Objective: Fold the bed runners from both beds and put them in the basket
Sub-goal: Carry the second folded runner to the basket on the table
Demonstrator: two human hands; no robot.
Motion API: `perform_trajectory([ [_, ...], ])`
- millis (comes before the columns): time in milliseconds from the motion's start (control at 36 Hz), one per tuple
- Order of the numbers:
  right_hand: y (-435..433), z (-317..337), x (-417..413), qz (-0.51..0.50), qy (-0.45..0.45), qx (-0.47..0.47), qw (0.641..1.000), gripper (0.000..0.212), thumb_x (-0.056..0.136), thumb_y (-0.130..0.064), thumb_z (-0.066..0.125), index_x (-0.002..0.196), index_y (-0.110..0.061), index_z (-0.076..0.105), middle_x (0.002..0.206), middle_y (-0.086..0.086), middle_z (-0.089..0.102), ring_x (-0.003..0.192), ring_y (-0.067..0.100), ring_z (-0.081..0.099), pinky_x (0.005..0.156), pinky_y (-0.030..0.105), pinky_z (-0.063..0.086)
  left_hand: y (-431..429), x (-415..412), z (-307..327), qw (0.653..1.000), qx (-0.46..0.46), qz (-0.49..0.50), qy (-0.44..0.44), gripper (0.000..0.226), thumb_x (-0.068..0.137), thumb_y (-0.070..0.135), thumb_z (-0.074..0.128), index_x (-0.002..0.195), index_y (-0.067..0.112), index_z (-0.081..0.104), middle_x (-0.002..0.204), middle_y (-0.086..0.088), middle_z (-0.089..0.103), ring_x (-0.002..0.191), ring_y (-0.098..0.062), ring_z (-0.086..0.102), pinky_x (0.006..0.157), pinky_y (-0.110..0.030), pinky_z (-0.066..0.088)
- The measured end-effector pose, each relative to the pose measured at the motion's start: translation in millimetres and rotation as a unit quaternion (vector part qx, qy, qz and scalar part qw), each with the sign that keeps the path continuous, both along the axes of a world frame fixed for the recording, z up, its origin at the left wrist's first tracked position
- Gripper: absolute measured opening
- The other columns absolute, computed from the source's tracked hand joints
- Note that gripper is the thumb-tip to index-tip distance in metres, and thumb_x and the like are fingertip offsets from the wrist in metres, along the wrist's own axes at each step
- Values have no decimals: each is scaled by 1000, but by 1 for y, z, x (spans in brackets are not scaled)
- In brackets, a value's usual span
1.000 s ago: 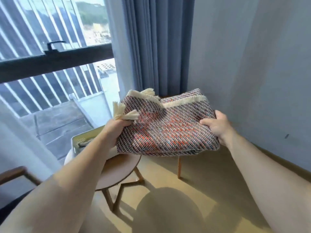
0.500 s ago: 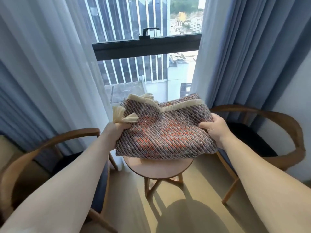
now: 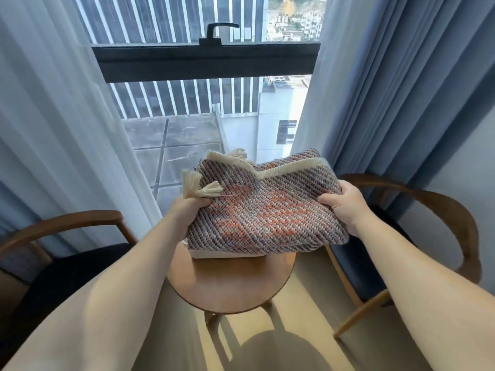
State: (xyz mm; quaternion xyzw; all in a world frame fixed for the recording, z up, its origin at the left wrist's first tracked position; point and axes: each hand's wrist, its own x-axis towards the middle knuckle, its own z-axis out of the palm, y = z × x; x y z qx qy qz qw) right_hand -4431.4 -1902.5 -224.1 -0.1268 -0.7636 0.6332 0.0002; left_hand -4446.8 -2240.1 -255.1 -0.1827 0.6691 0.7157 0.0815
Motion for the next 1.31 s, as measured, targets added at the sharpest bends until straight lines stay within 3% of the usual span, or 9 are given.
perform_trajectory([
  [278,-25,-39,-71,-53,-16,51,997,29,75,-1,69,97,-20,61,104,13,68,97,30,66,88,52,53,-18,-102,-62,998,6,-58,-5,21,77,4,67,89,20,74,96,-10,73,95,-29,68,91,-45,51],
  [389,-43,-69,-110,-56,-33,61,996,31,77,-2,69,100,-20,60,104,10,68,96,28,65,86,48,54,-51,-155,-125,996,-20,-88,-27,53,58,31,78,110,31,70,105,-4,74,96,-26,70,93,-53,51],
  [639,-99,-180,-185,-37,-80,82,993,31,74,3,69,96,-17,60,94,7,69,85,22,65,80,36,53,-93,-187,-190,997,-13,-56,-47,45,80,7,66,124,17,61,105,7,74,97,-8,69,81,-31,54],
  [778,-114,-232,-203,-13,-112,100,989,39,76,2,69,111,-13,60,94,3,68,82,14,63,77,26,49,-117,-203,-277,992,-83,-89,-40,58,66,36,73,122,28,61,122,6,67,117,-17,61,103,-53,42],
  [833,-116,-247,-207,-3,-122,132,984,38,74,-5,71,107,-20,62,95,0,69,85,16,63,82,30,48,-103,-196,-260,993,-83,-82,-31,55,72,27,73,124,42,58,123,4,67,118,-17,59,104,-47,41],
  [917,-117,-263,-213,8,-118,157,980,31,74,-8,70,95,-28,60,87,-8,67,87,18,63,80,33,47,-82,-194,-238,992,-117,-43,0,50,84,4,66,91,53,67,100,10,68,100,-12,63,90,-36,45],
  [1083,-122,-280,-225,3,-105,144,984,35,77,-9,67,107,-25,61,98,-4,69,98,21,65,89,36,50,-77,-209,-242,979,-187,-67,47,47,90,9,62,83,56,63,80,25,68,82,8,62,67,-10,44],
  [1167,-124,-289,-229,36,-147,240,959,62,79,-20,65,138,-24,46,122,3,62,111,26,59,96,40,47,-78,-214,-252,967,-248,-55,2,18,85,17,65,92,33,63,87,10,68,93,-16,65,65,-23,43],
  [1306,-130,-301,-224,158,-134,447,870,74,92,-24,53,153,-15,11,153,16,17,140,37,24,112,46,28,-68,-212,-257,862,-495,-113,-1,81,75,30,72,141,16,28,141,-10,40,131,-31,39,108,-42,34],
])
